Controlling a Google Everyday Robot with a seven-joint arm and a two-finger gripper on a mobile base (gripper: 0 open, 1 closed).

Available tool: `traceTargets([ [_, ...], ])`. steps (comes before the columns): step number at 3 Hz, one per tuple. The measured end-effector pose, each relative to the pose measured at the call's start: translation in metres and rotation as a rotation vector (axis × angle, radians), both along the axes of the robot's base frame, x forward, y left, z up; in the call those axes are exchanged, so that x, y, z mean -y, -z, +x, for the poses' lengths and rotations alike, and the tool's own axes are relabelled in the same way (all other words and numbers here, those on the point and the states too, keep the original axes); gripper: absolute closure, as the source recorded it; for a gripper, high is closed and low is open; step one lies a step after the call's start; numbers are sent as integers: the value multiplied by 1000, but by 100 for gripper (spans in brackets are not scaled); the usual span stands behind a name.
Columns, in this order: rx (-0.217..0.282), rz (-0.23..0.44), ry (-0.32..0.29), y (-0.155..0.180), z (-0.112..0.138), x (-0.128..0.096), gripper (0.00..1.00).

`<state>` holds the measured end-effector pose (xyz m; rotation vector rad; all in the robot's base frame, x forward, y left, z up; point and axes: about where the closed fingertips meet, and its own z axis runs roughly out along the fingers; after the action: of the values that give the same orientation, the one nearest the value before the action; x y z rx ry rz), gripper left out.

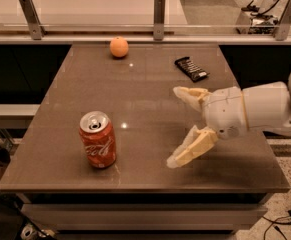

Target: Move coke can near orange

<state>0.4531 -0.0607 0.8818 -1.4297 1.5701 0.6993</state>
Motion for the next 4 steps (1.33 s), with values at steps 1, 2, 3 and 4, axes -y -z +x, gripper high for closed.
traceTargets([
  [1, 28, 201, -57, 10, -2, -36, 0],
  [2, 59, 311, -85, 3, -14, -51, 0],
  [3, 80, 338, -81, -13, -31, -54, 0],
  [4, 75, 290, -59, -27, -40, -63, 0],
])
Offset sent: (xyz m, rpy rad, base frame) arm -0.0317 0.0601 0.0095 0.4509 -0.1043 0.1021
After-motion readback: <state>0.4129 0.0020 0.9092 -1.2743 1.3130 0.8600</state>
